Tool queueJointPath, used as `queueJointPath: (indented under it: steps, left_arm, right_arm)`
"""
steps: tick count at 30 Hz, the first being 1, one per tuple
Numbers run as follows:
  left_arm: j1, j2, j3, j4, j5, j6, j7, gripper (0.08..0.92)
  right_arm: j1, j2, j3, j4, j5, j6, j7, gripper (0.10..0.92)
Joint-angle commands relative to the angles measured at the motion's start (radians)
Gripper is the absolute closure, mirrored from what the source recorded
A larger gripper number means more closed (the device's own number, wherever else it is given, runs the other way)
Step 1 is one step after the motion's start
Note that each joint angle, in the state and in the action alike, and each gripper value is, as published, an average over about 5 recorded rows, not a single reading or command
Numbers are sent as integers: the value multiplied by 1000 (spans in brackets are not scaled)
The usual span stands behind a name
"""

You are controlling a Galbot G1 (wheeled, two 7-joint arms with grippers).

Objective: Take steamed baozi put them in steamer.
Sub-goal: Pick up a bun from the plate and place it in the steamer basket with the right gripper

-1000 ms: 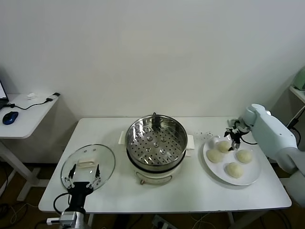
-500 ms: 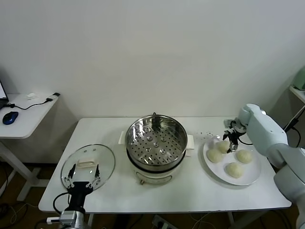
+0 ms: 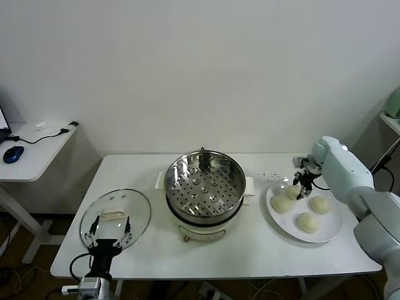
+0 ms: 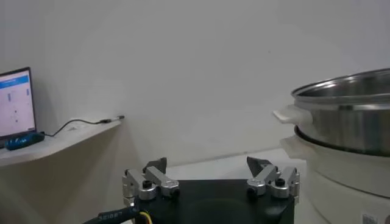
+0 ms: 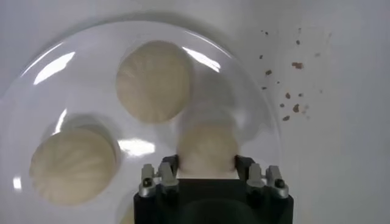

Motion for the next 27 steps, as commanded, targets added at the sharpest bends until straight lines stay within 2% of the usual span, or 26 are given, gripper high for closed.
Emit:
queueJointPath:
  steps: [1,8,14,21,27]
  left_arm:
    - [3,0,-1,-1,1,-1,0,177]
    - [14,1,-7,-8,-1,-4,0,177]
    - [29,6,-14,-20,-4,-7,1,177]
    - [47,3,-9,-42,-14,-1,3,177]
    - [51,-7,-2,-57,-14,7,5,177]
  right_arm:
    - [1,6,4,-8,-8,2,-1,439]
    - [15,-35,-32,78,44,4,-35,441]
    - [160,-121,-299,270,255,4,-76,440]
    - [528,-115,-710,480,458,137,-88,440]
    - [689,-46,-814,705,440,264,-66,440]
